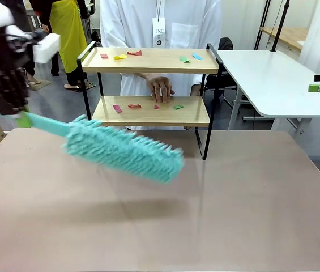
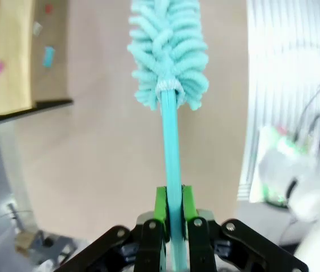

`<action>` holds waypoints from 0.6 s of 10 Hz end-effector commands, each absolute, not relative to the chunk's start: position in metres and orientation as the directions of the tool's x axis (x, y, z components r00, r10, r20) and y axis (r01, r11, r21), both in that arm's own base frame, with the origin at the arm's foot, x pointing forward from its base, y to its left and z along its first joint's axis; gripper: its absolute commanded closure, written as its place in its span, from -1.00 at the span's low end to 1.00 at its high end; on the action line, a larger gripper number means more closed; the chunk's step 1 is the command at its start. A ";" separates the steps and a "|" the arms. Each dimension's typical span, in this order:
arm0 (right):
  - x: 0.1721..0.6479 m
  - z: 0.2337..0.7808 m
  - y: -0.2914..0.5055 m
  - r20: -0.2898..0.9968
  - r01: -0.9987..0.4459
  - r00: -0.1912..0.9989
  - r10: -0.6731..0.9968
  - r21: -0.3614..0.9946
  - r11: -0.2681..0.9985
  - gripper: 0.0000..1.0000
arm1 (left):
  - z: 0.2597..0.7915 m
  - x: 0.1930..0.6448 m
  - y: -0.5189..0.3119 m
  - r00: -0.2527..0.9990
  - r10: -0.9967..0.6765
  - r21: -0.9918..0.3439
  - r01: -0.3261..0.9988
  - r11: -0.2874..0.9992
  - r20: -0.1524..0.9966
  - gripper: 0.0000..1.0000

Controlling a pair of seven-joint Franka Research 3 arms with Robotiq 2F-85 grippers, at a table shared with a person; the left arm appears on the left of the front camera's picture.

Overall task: Clean the shelf.
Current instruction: Clean the specific section of the Shelf indicated by the human with the Duster.

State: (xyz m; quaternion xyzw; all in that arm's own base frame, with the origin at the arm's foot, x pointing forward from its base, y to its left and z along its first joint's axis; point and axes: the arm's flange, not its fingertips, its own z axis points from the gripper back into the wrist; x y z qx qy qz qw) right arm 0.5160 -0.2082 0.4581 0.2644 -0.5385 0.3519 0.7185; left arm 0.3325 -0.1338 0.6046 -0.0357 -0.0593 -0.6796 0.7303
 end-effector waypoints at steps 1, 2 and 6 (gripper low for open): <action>0.516 0.460 -0.207 0.960 -0.791 0.169 0.223 -0.003 0.612 -1.00 | 0.596 0.328 -0.177 0.245 -0.948 0.120 0.955 0.273 0.204 0.74; 0.516 0.460 -0.207 0.960 -0.791 0.169 0.223 -0.003 0.612 -1.00 | 0.594 0.323 -0.195 0.320 -0.917 0.111 0.929 0.353 0.238 0.74; 0.516 0.460 -0.207 0.960 -0.791 0.169 0.223 -0.003 0.612 -1.00 | 0.598 0.323 -0.204 0.314 -0.916 0.075 0.937 0.342 0.248 0.74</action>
